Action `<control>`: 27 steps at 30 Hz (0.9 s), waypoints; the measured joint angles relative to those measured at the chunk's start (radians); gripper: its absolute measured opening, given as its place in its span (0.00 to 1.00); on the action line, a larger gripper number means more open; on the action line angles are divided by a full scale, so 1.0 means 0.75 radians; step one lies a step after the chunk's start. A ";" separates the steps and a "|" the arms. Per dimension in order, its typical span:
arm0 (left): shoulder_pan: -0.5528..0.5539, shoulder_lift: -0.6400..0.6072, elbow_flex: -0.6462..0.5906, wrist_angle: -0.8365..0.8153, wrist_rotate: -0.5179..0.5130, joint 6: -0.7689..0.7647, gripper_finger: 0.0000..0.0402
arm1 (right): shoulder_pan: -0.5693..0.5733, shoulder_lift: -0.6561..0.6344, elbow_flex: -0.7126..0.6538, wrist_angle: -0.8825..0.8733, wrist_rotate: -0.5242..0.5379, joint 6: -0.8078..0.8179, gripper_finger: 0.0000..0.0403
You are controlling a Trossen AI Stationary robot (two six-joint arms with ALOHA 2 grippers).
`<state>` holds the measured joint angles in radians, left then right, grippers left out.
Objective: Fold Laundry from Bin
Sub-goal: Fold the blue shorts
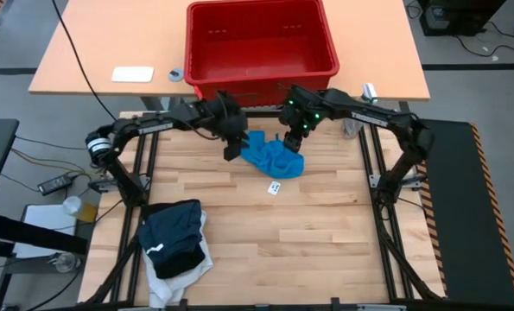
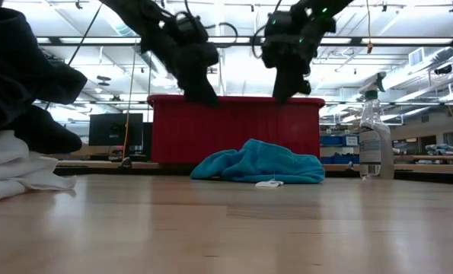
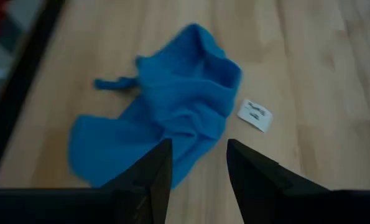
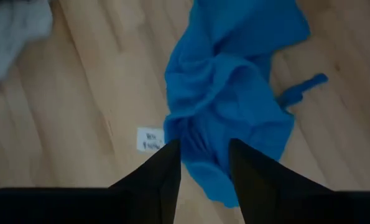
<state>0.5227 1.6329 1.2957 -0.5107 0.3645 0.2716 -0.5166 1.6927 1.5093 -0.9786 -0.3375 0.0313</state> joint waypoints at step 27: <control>-0.044 0.475 0.000 0.629 -0.051 -0.223 0.62 | 0.581 -0.455 -0.265 0.050 0.599 0.668 0.35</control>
<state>0.4895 1.9892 1.2957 -0.0393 0.3264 0.1040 -0.0809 1.3518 1.3105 -0.9407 0.1120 0.5323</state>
